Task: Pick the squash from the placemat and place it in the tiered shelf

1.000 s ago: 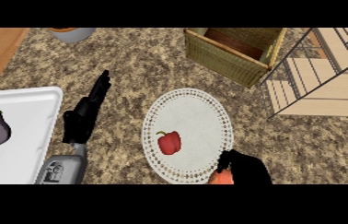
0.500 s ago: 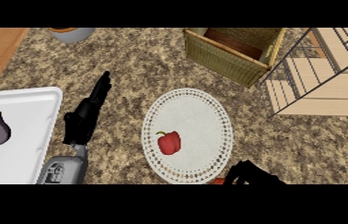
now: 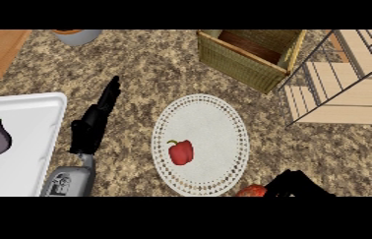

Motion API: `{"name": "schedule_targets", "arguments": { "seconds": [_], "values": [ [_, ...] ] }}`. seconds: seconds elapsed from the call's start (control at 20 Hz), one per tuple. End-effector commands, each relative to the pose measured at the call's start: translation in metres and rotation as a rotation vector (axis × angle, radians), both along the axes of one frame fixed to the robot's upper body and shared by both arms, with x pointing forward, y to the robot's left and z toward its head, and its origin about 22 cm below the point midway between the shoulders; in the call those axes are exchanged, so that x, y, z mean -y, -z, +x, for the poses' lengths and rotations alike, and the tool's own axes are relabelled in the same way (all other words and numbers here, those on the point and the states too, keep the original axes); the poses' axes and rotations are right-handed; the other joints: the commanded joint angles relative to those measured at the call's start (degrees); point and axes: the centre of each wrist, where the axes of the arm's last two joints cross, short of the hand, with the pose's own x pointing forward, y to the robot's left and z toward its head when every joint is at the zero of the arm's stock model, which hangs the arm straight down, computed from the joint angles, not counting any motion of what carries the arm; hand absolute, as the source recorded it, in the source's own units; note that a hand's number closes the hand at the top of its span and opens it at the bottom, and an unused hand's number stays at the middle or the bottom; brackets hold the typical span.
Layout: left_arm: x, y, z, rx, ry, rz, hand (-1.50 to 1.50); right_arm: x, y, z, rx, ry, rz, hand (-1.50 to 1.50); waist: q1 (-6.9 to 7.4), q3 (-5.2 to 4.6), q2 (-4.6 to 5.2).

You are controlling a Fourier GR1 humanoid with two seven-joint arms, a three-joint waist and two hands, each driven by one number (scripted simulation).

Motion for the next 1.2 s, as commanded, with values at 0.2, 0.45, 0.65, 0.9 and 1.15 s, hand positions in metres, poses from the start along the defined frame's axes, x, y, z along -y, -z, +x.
{"name": "schedule_targets", "arguments": {
  "seconds": [0.2, 0.45, 0.65, 0.9, 1.15],
  "values": [
    [-0.002, -0.01, 0.004, -0.001, -0.004, 0.011, 0.0, 0.034, -0.065, -0.015, 0.262, 0.205, -0.028, 1.5, -0.12, -0.03, -0.18],
    [0.003, -0.009, 0.001, 0.003, 0.0, -0.014, 0.0, 0.039, -0.083, 0.0, 0.313, 0.28, -0.1, 1.5, 0.22, -0.04, -0.05],
    [-0.008, -0.012, 0.0, 0.019, -0.004, 0.004, 0.0, 0.043, -0.102, 0.016, 0.347, 0.3, -0.087, 1.5, 0.58, 0.0, 0.03],
    [-0.006, -0.006, -0.001, 0.0, -0.018, 0.009, 0.0, 0.06, -0.132, 0.028, 0.383, 0.348, -0.143, 1.5, 0.03, 0.03, -0.02],
    [0.006, -0.003, -0.007, -0.002, -0.002, -0.011, 0.0, 0.091, -0.151, 0.069, 0.431, 0.397, -0.138, 1.5, 0.5, 0.12, 0.15]
  ]
}}
